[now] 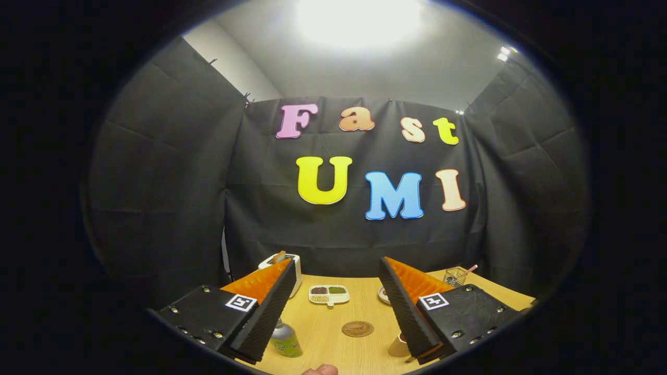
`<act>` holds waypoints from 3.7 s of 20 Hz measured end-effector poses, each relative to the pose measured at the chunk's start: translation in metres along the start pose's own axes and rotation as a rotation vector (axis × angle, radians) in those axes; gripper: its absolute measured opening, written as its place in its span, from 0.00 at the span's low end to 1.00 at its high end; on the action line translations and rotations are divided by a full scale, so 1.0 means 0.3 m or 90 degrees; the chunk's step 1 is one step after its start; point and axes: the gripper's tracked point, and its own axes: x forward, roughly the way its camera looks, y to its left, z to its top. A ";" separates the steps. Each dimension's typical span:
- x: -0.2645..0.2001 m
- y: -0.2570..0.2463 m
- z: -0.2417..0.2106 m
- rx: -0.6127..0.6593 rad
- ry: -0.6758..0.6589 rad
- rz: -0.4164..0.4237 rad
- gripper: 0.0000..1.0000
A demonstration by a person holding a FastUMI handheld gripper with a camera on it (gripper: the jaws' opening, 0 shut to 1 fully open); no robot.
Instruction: Take the bottle from table, then pour the juice into the cup, finally place the bottle on the coaster
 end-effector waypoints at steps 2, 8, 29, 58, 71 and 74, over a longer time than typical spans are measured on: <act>0.008 0.007 -0.011 -0.002 -0.001 -0.001 0.98; 0.023 0.085 -0.079 0.012 0.007 0.014 0.98; 0.135 0.379 -0.605 0.005 0.184 0.045 0.98; 0.072 0.414 -0.993 0.017 0.367 0.021 0.78; 0.124 0.349 -0.812 0.162 0.350 0.026 0.75; 0.127 0.336 -0.785 0.207 0.348 0.041 0.75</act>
